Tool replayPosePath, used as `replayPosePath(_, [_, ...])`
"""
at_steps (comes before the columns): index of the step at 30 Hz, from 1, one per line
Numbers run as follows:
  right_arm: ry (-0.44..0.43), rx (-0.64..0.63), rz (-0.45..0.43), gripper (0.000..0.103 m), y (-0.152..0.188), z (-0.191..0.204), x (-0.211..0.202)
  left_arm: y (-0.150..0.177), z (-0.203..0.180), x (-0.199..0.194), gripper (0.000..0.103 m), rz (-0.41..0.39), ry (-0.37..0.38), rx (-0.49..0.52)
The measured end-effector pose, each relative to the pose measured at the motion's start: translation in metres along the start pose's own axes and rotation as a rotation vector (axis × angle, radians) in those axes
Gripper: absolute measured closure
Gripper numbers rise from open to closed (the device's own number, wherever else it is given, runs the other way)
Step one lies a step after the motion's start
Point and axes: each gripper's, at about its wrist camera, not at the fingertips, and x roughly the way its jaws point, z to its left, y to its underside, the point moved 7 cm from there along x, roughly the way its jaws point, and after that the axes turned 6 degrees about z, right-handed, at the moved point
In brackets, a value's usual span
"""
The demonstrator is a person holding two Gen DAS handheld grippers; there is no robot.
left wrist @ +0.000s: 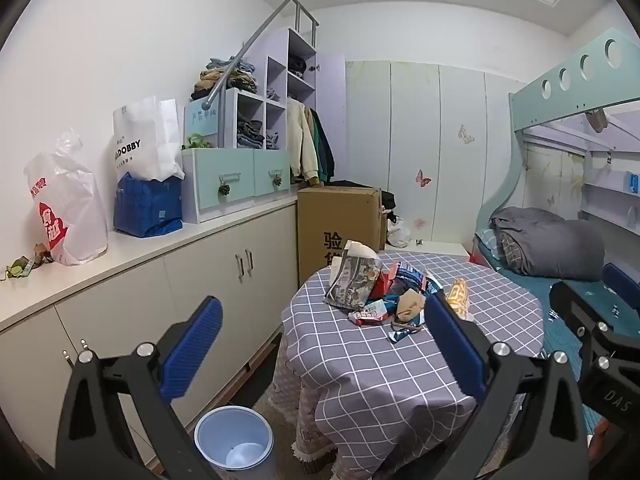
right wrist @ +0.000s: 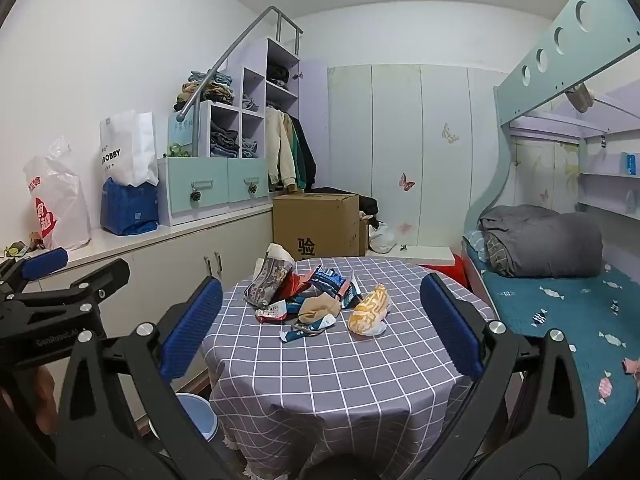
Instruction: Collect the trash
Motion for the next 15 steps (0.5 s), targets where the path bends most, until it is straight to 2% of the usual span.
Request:
replayPosePath(2, [-0.002,0.006,-0.029,0.006,-0.001,-0.001,-0.003,0.000,0.000,-0.001,0.004,-0.001,0.001,0.000])
replayPosePath(15, [-0.003,0.004,0.000,0.006,0.003,-0.001,0.004,0.001,-0.002,0.004,0.004,0.004,0.002,0.000])
